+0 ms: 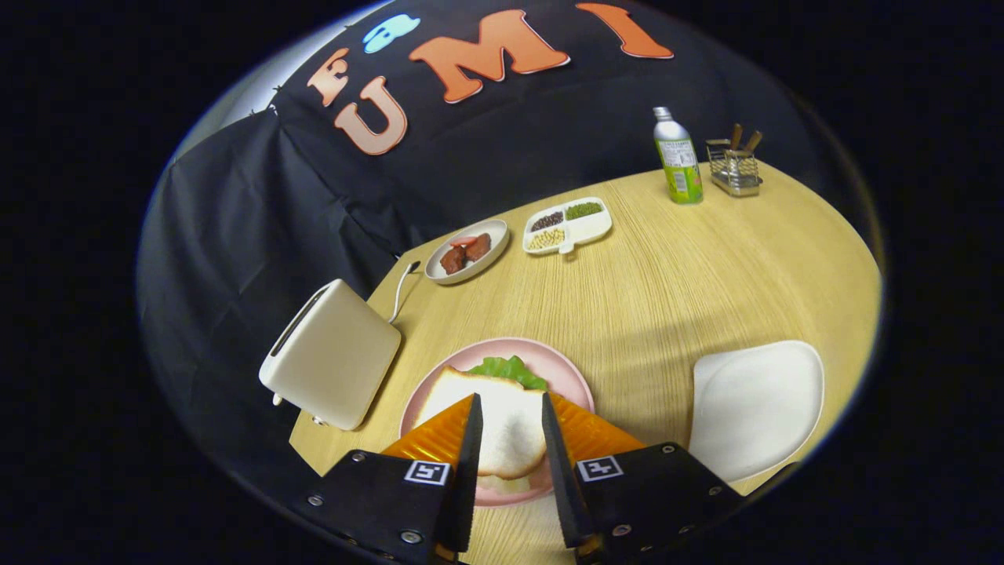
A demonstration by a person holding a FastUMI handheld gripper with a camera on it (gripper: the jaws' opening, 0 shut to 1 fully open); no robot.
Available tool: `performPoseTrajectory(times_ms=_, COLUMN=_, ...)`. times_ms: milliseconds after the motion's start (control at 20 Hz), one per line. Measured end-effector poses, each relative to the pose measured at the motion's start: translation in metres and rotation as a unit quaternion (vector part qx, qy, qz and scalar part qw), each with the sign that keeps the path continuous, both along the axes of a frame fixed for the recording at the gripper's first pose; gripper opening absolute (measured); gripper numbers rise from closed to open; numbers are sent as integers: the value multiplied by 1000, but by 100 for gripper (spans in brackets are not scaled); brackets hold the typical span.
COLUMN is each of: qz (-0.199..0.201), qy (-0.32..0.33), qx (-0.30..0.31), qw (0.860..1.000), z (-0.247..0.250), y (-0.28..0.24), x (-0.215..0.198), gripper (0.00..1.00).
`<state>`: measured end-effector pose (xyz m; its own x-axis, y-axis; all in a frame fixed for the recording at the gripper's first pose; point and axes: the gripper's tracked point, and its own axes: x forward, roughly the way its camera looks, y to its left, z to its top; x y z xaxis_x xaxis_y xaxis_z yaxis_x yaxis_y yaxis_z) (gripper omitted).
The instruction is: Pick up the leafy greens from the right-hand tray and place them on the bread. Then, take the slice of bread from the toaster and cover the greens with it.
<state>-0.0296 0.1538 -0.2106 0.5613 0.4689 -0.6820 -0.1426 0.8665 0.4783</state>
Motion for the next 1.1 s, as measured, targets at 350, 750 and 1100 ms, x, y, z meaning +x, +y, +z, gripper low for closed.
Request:
performPoseTrajectory(times_ms=350, qz=-6, qy=-110, qx=-7, qw=994, z=47, y=-3, x=25, gripper=56)
performPoseTrajectory(times_ms=750, qz=-38, qy=-314, qx=-62, qw=947, z=125, y=-17, x=55, gripper=67)
performPoseTrajectory(times_ms=1100, qz=-51, qy=-447, qx=-130, qw=884, z=188, y=-20, x=50, gripper=78)
